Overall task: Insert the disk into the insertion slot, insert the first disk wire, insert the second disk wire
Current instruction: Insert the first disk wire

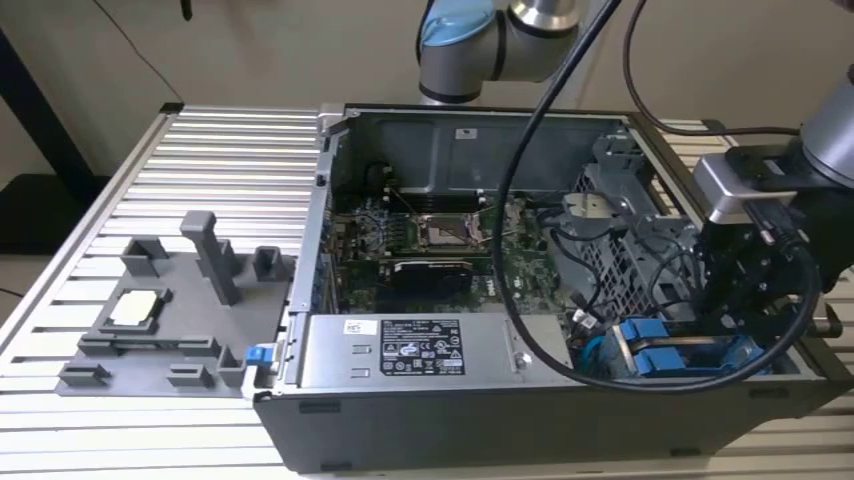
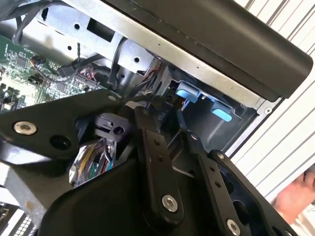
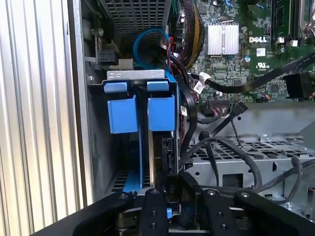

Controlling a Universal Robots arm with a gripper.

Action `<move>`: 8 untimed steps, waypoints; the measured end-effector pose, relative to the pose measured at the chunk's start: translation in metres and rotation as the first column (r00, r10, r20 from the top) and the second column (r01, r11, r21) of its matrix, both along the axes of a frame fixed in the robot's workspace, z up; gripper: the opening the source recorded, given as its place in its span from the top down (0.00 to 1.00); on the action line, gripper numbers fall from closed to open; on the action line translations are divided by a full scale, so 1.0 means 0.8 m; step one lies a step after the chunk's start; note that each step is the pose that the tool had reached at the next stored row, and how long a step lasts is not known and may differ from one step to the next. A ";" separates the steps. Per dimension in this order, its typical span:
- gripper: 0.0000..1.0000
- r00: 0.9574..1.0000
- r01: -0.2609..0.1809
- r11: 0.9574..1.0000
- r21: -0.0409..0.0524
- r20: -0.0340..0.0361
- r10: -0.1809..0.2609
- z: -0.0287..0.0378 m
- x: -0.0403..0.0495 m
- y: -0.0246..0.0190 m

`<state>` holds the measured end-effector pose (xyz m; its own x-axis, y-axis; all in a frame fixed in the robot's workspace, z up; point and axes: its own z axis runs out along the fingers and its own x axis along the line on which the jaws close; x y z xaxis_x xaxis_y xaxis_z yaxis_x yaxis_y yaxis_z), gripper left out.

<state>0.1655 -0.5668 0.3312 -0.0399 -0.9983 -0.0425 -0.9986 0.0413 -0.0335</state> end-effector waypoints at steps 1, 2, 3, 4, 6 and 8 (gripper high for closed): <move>0.73 1.000 0.000 1.000 0.000 0.000 0.000 0.0038 0.000 0.0000; 0.73 1.000 0.000 1.000 0.000 0.000 0.000 0.0094 0.000 0.0000; 0.73 1.000 0.000 1.000 0.000 0.000 0.000 0.0153 0.000 0.0000; 0.73 1.000 0.000 1.000 0.000 0.000 0.000 0.0208 0.000 0.0000; 0.73 1.000 0.000 1.000 0.000 0.000 0.000 0.0321 0.000 0.0000; 0.73 1.000 0.000 1.000 0.000 0.000 0.000 0.0434 0.000 0.0000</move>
<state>0.1655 -0.5668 0.3660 -0.0400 -0.9983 -0.0421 -0.9986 0.0414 -0.0335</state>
